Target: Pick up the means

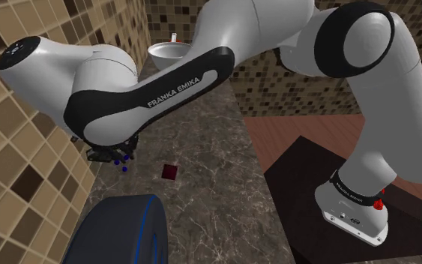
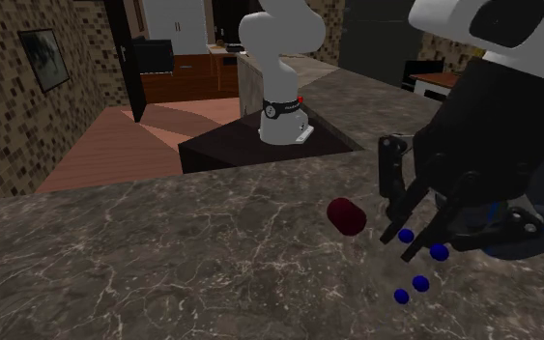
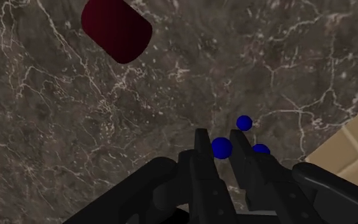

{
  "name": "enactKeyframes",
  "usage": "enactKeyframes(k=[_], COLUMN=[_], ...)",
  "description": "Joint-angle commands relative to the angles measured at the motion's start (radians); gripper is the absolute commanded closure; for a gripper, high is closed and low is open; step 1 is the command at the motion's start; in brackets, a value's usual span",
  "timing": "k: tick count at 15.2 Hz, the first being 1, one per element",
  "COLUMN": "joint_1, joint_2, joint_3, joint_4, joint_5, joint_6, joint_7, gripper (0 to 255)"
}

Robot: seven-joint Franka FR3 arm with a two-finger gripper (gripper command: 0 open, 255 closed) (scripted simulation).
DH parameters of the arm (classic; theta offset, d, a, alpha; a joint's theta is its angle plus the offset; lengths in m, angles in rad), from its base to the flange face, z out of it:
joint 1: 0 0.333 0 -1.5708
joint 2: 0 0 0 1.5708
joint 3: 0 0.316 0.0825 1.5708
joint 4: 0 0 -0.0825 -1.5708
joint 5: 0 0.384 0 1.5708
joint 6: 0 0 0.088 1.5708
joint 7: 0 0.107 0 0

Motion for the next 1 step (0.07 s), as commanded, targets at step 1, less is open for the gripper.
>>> enactKeyframes(k=[1], joint_1=[-0.001], joint_2=[-0.004], joint_3=[0.001], joint_4=[0.0], joint_5=[0.001], joint_6=[-0.004], joint_7=[-0.001], gripper=[255])
